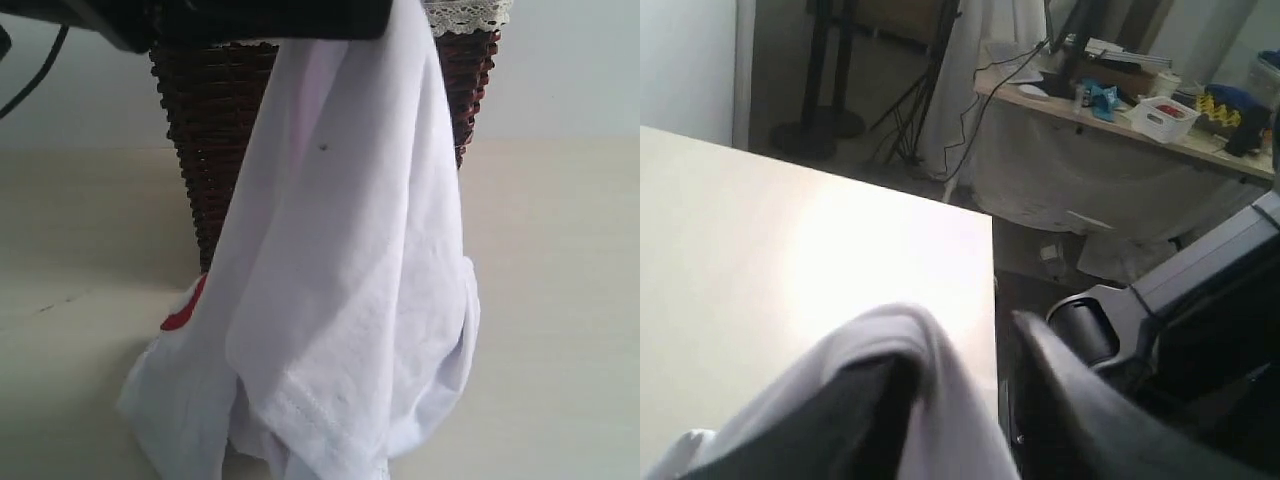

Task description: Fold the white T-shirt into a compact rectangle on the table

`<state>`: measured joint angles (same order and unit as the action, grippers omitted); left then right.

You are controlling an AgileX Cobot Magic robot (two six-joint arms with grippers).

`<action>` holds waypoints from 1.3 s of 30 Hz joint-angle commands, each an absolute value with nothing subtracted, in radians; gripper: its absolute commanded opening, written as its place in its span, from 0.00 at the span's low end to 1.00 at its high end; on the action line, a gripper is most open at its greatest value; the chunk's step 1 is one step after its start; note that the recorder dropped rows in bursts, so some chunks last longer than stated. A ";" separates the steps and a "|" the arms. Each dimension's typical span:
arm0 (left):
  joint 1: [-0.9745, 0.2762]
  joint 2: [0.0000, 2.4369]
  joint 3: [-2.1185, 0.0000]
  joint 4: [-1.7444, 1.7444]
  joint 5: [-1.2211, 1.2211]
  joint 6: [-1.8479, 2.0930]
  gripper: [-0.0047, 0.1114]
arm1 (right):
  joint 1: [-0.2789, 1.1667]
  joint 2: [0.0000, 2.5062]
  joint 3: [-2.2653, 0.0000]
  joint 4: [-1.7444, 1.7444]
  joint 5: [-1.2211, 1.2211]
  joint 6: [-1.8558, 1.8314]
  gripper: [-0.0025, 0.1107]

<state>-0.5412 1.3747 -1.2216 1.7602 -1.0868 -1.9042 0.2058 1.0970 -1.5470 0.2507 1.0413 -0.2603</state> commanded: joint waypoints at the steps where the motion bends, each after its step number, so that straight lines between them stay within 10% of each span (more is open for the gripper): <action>1: -0.537 1.383 -1.186 1.744 -1.041 -1.910 0.57 | 0.209 1.093 -1.552 0.251 1.046 -0.259 0.71; 8: -0.497 1.379 -1.184 1.744 -1.122 -1.916 0.83 | 0.209 1.093 -1.552 0.251 1.050 -0.261 0.71; 23: -0.419 1.380 -0.805 1.744 -0.931 -1.564 0.83 | 0.209 1.072 -1.552 0.251 1.082 -0.261 0.71; 39: -1.081 1.482 -0.467 1.744 0.100 -1.528 0.83 | 0.209 1.066 -1.552 0.263 1.075 -0.261 0.71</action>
